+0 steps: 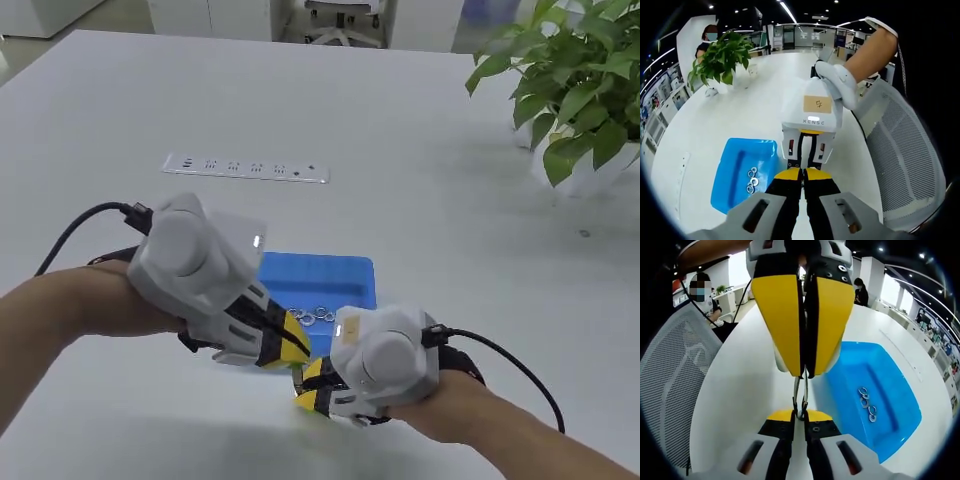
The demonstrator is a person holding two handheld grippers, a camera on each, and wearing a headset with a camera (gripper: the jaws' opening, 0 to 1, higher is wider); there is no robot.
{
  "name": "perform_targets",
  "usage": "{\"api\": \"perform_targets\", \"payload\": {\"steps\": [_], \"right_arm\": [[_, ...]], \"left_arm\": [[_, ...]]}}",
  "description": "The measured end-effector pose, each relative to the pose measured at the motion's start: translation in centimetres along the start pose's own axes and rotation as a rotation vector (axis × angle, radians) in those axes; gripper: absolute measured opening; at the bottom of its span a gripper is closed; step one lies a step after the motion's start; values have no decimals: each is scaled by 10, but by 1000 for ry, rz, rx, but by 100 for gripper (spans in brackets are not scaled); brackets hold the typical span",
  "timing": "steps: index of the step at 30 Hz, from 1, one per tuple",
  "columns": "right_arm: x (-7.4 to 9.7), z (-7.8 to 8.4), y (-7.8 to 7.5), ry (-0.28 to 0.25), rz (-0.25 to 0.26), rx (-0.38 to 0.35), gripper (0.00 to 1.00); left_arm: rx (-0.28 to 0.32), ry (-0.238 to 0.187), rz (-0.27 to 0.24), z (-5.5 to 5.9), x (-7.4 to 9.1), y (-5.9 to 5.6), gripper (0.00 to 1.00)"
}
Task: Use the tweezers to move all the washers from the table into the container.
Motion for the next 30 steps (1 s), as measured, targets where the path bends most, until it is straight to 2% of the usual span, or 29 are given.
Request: {"api": "perform_targets", "payload": {"steps": [17, 30], "right_arm": [[3, -2, 0, -3, 6, 1, 8], [13, -16, 3, -10, 17, 17, 8]], "left_arm": [[4, -10, -13, -3, 4, -2, 5], [-6, -28, -43, -12, 18, -7, 5]]}}
Point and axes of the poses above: the centre of the closed fingertips' face, and the gripper's own axes: x roughly backward along the fingers, y roughly to its left, z roughly out of its underside, the point moved 7 cm from there along x, roughly backward along the fingers, and after that the axes turned 2 degrees about -y, right-handed, at the moved point
